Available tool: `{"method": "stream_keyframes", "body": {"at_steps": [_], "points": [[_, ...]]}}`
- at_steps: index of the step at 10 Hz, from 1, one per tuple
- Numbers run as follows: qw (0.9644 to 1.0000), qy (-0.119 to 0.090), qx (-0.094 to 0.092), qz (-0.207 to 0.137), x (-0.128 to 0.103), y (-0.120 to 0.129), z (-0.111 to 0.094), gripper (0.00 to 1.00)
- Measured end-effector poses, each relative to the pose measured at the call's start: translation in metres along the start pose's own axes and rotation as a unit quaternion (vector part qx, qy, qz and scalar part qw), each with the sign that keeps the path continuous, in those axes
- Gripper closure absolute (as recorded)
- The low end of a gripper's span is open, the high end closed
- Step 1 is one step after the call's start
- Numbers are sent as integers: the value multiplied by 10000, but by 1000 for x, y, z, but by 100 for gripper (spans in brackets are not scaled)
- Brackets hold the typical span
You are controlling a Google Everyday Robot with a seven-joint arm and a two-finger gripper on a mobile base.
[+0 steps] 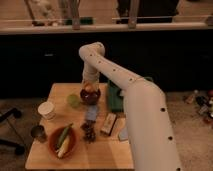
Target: Place apple in purple bowl
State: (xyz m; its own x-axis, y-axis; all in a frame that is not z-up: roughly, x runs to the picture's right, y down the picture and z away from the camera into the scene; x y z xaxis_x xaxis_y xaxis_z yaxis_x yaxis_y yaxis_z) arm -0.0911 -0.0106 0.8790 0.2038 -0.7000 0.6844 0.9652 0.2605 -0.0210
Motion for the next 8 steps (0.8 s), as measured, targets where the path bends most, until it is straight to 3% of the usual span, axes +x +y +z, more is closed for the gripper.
{"method": "stream_keyframes", "body": {"at_steps": [4,8], "points": [[9991,-369,-27,222,4,-7,8,100],[9979,-507,-35,395,9,-3,11,100]]}}
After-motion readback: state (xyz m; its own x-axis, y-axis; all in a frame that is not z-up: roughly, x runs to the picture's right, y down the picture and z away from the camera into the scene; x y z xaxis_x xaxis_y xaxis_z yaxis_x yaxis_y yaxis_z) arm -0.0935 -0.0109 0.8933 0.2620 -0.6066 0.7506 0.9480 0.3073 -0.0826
